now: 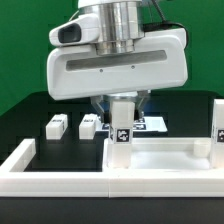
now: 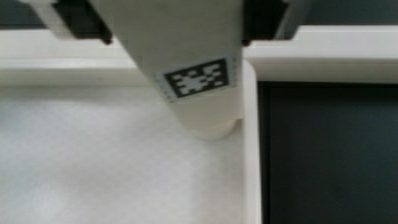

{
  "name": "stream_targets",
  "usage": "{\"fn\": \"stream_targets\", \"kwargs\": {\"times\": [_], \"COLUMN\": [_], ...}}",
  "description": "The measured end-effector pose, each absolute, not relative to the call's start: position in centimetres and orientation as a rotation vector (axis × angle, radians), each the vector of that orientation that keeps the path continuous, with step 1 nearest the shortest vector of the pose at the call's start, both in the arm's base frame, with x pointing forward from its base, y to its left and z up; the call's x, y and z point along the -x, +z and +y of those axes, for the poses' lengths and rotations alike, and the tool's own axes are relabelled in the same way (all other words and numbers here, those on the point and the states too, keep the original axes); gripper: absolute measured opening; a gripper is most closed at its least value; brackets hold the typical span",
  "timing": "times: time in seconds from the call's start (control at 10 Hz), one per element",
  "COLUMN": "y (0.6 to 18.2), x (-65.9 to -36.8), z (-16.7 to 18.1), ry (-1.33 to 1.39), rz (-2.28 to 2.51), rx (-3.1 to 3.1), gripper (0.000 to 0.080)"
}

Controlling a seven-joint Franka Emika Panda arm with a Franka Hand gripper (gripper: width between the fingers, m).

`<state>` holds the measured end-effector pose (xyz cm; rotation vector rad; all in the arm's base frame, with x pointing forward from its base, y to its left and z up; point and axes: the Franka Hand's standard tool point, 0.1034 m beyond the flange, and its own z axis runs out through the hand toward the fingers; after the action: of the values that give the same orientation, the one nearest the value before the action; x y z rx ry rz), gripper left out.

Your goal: Assemble desk

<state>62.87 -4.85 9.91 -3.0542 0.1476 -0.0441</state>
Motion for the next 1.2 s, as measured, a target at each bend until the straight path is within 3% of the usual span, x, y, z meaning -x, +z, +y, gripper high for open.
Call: {"fn": "stream_targets", "kwargs": {"times": [0.4, 0.8, 1.2], "y": [10.0, 10.2, 10.3], "x": [-63.0, -63.3, -63.4], "z": [-4.5, -4.0, -3.9], "ry": [-0.013, 0.098, 0.117], "rz": [0.883, 1.855, 2.164], "rx": [2.932, 2.371, 2.1], "gripper": [0.0293, 0.0291, 0.0291]}}
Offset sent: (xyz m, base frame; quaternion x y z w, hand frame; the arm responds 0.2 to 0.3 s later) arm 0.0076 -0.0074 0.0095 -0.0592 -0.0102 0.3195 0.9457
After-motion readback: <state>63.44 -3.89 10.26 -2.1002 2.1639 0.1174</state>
